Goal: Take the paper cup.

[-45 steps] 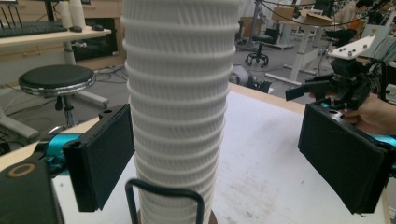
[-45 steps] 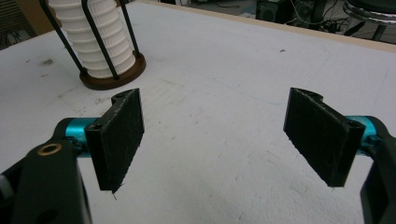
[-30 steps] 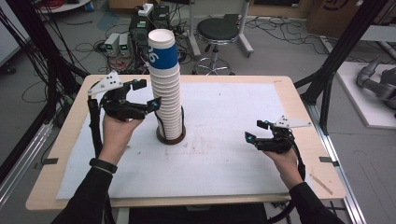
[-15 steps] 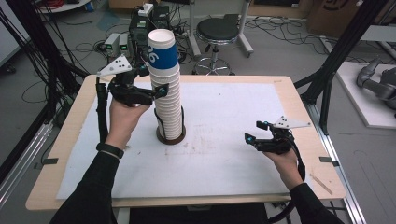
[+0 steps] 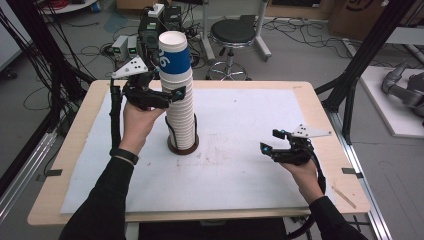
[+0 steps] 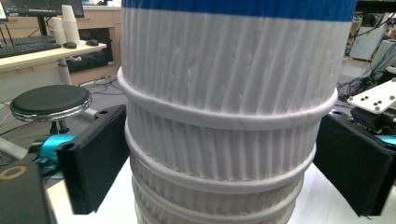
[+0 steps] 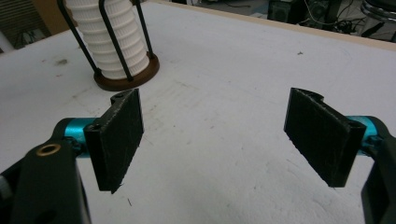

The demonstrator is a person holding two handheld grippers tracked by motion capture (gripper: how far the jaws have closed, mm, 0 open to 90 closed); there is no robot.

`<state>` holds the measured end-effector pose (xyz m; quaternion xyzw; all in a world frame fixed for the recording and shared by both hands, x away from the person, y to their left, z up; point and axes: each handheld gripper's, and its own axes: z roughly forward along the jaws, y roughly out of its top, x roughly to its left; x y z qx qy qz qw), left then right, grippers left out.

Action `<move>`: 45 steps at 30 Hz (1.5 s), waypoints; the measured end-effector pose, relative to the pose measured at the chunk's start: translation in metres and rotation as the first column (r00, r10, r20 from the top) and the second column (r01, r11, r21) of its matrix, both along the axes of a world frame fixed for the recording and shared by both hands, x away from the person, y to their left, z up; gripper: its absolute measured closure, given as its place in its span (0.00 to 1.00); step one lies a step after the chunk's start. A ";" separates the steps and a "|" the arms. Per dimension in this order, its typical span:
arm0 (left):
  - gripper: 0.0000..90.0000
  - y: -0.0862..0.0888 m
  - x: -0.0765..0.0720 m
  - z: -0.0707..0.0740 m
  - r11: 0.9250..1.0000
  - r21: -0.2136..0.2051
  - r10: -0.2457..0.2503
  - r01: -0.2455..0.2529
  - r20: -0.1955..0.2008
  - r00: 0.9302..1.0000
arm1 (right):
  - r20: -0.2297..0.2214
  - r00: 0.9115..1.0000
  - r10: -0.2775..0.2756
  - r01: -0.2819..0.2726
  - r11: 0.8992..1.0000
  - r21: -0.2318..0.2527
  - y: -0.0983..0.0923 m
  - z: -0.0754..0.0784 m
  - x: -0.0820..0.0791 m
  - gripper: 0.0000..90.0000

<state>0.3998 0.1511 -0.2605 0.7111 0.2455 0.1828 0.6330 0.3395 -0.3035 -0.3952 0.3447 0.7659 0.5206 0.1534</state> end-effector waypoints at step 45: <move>0.14 0.001 0.001 -0.001 1.000 -0.014 0.004 -0.004 0.002 1.000 | 0.191 0.953 0.235 -0.247 0.968 0.038 0.131 0.179 0.058 0.23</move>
